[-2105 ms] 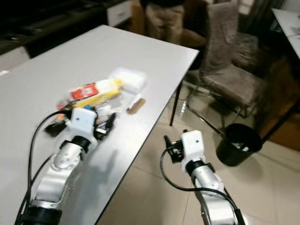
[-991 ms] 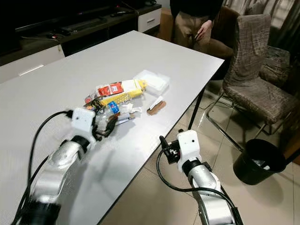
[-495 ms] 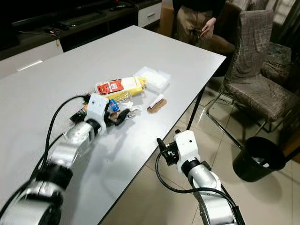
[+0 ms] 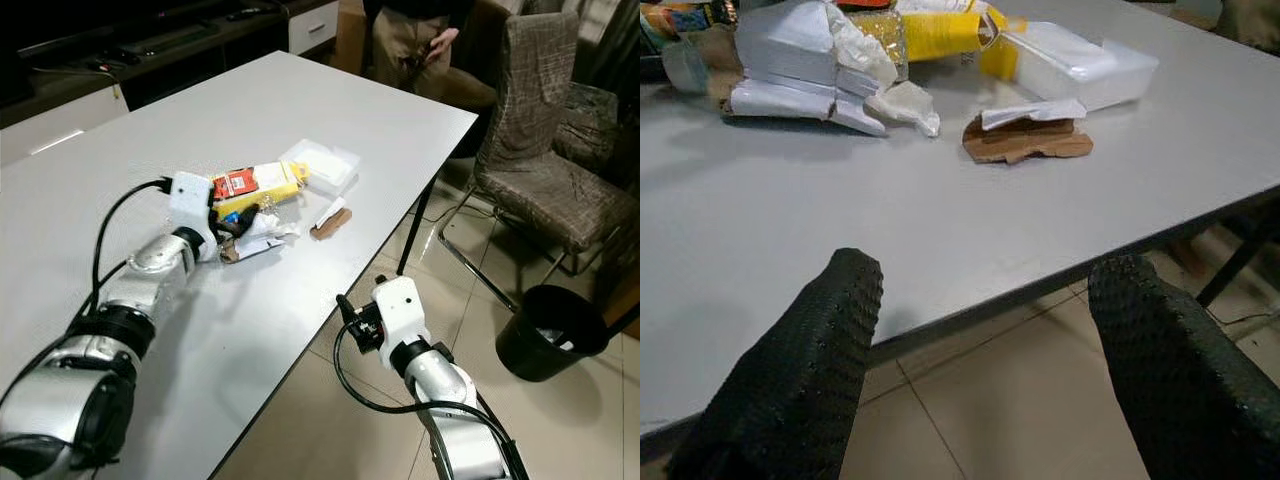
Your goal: Picking trash to rubbish bin
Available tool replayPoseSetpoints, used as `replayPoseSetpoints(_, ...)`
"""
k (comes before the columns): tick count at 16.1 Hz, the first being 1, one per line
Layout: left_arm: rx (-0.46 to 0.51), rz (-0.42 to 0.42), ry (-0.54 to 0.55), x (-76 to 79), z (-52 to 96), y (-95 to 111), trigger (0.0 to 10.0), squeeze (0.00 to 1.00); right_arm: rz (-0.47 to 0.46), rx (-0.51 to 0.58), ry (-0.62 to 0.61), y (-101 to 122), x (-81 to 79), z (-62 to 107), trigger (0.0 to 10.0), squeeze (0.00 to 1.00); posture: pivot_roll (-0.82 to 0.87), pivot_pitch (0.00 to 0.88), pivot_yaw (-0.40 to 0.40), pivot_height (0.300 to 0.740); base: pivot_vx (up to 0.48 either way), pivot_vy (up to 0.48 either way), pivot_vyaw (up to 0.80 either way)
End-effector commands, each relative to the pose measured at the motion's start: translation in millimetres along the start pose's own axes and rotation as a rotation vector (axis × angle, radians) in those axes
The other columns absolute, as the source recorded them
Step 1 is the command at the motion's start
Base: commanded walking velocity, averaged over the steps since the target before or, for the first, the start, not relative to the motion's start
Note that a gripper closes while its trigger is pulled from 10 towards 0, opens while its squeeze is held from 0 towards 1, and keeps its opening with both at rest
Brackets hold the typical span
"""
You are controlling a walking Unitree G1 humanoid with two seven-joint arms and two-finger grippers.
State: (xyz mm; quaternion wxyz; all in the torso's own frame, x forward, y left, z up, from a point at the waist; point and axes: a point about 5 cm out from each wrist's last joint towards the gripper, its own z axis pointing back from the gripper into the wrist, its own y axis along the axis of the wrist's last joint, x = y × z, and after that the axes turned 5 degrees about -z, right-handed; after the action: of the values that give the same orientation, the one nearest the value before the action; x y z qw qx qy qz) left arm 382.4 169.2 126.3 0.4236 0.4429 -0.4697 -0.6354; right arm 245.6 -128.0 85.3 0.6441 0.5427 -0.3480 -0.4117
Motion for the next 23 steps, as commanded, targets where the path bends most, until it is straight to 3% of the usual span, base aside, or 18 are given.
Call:
replayPoseSetpoints(1,0.003,-0.002,0.035,-6.7,-1.8,6,10.0,1.0,0.012,0.005,-0.017,3,3.7,3.5,10.0,0.0,-0.2,0.0,-0.009,0.74,0.0,0.0,0.0)
replayPoseSetpoints(6,-0.015,0.043,0.146,-24.6,0.1,6,10.0,1.0,0.006,0.001,-0.03,3,4.5,5.7,10.0,0.0,-0.2,0.0,-0.007,0.74,0.0,0.0,0.0)
replayPoseSetpoints(9,-0.002,0.141,0.2,-34.8,2.4,6,10.0,1.0,0.006,0.003,-0.03,5,4.7,5.0,10.0,0.0,-0.2,0.0,-0.008,0.74,0.0,0.0,0.0)
replayPoseSetpoints(11,-0.011,0.092,0.149,-32.2,1.8,7,10.0,1.0,-0.008,0.001,-0.003,5,3.0,5.6,10.0,0.0,-0.2,0.0,-0.008,0.74,0.0,0.0,0.0)
replayPoseSetpoints(13,-0.046,0.011,0.005,-17.6,-0.2,2,10.0,1.0,-0.025,-0.024,0.112,4,-5.4,9.1,10.0,0.0,-0.2,0.0,-0.009,0.74,0.0,0.0,0.0)
replayPoseSetpoints(17,-0.035,-0.031,-0.159,-3.5,-0.5,0,10.0,1.0,-0.095,-0.021,0.324,11,-25.3,18.7,10.0,0.0,-0.21,0.0,-0.007,0.74,0.0,0.0,0.0)
replayPoseSetpoints(23,-0.087,-0.154,-0.242,2.6,0.9,-6,10.0,1.0,-0.116,-0.021,0.367,15,-29.0,20.8,10.0,0.0,-0.21,0.0,-0.007,0.74,0.0,0.0,0.0)
